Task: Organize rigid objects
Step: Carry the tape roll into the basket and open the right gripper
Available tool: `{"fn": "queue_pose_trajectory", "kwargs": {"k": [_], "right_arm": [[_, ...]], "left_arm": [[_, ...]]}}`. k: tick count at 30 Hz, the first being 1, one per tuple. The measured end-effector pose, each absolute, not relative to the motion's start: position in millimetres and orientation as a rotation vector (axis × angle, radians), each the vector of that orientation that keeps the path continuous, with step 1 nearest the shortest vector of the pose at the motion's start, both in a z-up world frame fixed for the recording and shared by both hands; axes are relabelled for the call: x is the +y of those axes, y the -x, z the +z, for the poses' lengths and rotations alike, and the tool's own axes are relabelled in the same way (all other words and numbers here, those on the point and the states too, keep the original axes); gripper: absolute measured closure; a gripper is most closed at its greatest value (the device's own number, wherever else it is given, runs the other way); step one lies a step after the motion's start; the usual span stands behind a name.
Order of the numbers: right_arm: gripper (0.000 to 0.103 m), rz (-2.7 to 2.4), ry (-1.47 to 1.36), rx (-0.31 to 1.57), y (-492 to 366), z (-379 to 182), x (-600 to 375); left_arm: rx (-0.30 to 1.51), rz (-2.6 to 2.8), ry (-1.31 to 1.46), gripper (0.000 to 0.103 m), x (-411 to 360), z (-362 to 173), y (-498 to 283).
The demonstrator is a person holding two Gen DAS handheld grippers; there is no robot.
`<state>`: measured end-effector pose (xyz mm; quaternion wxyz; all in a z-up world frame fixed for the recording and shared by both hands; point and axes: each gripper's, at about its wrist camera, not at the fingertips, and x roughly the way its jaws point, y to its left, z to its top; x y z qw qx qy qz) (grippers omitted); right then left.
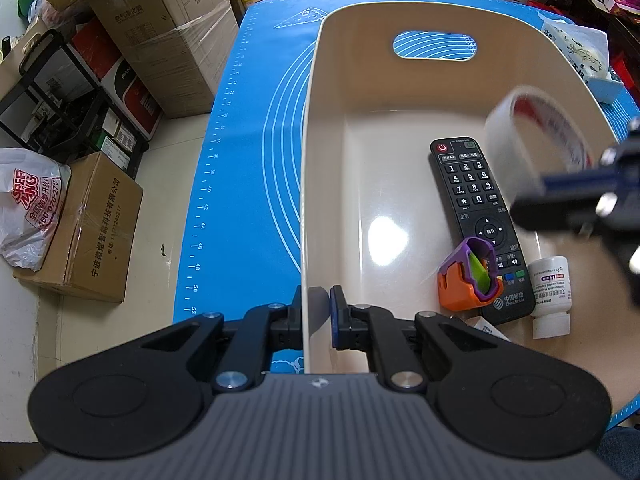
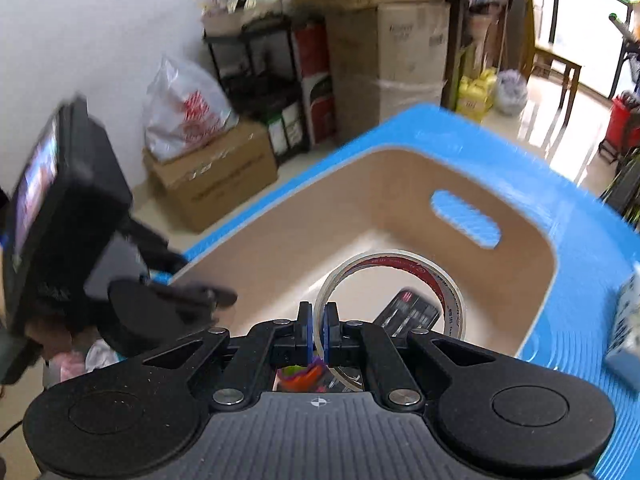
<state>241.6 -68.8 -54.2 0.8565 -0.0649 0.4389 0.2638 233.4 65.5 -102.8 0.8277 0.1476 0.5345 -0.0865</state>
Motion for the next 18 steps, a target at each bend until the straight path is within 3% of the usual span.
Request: {"fn": "queue_pose_trajectory", "kwargs": {"k": [13, 18], "right_arm": [[0.088, 0.562, 0.169, 1.068, -236.9, -95.6, -56.2], [0.077, 0.536, 0.174, 1.072, -235.4, -95.9, -59.9]], "left_arm": [[1.135, -0.182, -0.315, 0.091, 65.1, -102.9, -233.6], [1.135, -0.179, -0.315, 0.091, 64.7, -103.3, -233.2]]}}
